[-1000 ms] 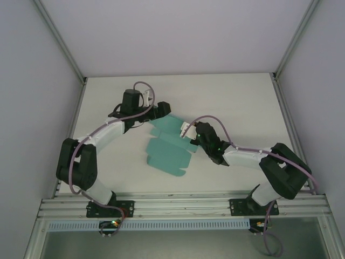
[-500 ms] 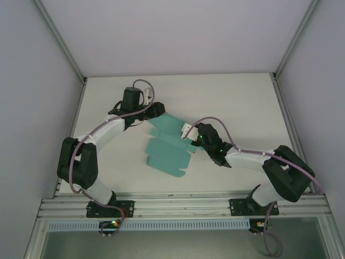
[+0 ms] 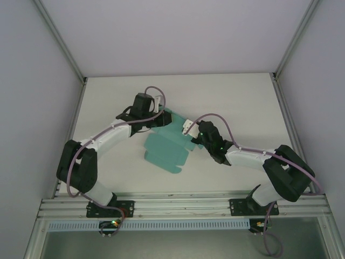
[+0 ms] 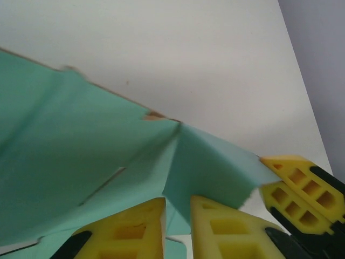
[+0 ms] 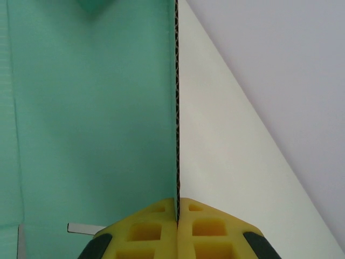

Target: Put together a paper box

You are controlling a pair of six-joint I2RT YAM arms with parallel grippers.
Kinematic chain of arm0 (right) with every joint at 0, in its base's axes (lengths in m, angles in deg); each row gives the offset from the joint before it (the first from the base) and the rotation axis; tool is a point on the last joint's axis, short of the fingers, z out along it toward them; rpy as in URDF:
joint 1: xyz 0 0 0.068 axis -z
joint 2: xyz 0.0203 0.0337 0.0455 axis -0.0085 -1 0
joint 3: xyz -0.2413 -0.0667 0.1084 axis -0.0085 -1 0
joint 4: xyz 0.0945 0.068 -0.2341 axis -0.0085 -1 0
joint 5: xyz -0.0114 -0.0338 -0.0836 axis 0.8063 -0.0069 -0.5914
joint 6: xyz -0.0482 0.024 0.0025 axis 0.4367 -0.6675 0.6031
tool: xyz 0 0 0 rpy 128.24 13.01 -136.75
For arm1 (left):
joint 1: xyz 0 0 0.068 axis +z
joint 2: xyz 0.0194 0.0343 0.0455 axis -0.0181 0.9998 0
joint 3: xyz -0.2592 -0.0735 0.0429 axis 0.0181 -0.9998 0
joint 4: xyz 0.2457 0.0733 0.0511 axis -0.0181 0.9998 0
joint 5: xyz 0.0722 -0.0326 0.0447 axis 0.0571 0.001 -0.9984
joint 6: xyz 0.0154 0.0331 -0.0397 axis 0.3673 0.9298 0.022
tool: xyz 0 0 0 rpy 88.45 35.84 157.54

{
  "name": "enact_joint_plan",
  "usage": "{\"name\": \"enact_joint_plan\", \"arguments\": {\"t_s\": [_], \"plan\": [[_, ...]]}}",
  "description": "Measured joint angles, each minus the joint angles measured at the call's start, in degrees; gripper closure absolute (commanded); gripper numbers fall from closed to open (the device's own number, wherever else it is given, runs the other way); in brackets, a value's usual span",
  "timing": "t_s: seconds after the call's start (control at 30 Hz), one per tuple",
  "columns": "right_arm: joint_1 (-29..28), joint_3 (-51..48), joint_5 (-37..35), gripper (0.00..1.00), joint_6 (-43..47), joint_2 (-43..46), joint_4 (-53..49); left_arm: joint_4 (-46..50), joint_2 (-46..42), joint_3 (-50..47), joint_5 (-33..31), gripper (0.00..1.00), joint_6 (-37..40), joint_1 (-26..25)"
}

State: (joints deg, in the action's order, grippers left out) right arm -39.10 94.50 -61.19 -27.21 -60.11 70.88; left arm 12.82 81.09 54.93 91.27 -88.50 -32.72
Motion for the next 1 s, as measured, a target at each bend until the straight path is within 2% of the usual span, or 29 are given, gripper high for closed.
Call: {"name": "enact_joint_plan", "arguments": {"t_s": [0.2,0.3,0.43,0.53,0.63,0.77,0.87,1.0], "plan": [[-0.13,0.00,0.79,1.00,0.20,0.00,-0.15,-0.31,1.09,1.40,-1.05,0.69,0.33,-1.27],[-0.11,-0.02,0.70,1.00,0.24,0.00,-0.15,-0.63,2.78,2.80,-1.05,0.54,0.00,-1.70],[-0.11,-0.07,0.57,1.00,0.22,0.00,-0.13,-0.37,3.39,2.97,-1.07,0.52,0.11,-1.77],[0.07,-0.07,0.59,1.00,0.02,0.02,0.04,-0.17,2.47,2.19,-1.86,0.34,0.66,-1.64],[0.59,-0.07,0.61,1.00,0.02,0.11,0.09,0.11,-1.38,-1.46,-2.75,0.22,1.62,-0.81],[1.55,-0.48,0.96,1.00,-0.22,0.66,0.07,1.20,-11.21,-8.90,-4.74,0.00,2.12,3.85],[2.32,-0.85,1.86,1.00,-0.90,1.29,-0.11,2.38,-16.85,-12.79,-6.51,0.00,2.01,9.62],[2.75,-0.94,3.19,1.00,-1.44,1.51,-0.15,3.91,-18.36,-15.52,-8.46,0.00,2.01,15.91]]}}
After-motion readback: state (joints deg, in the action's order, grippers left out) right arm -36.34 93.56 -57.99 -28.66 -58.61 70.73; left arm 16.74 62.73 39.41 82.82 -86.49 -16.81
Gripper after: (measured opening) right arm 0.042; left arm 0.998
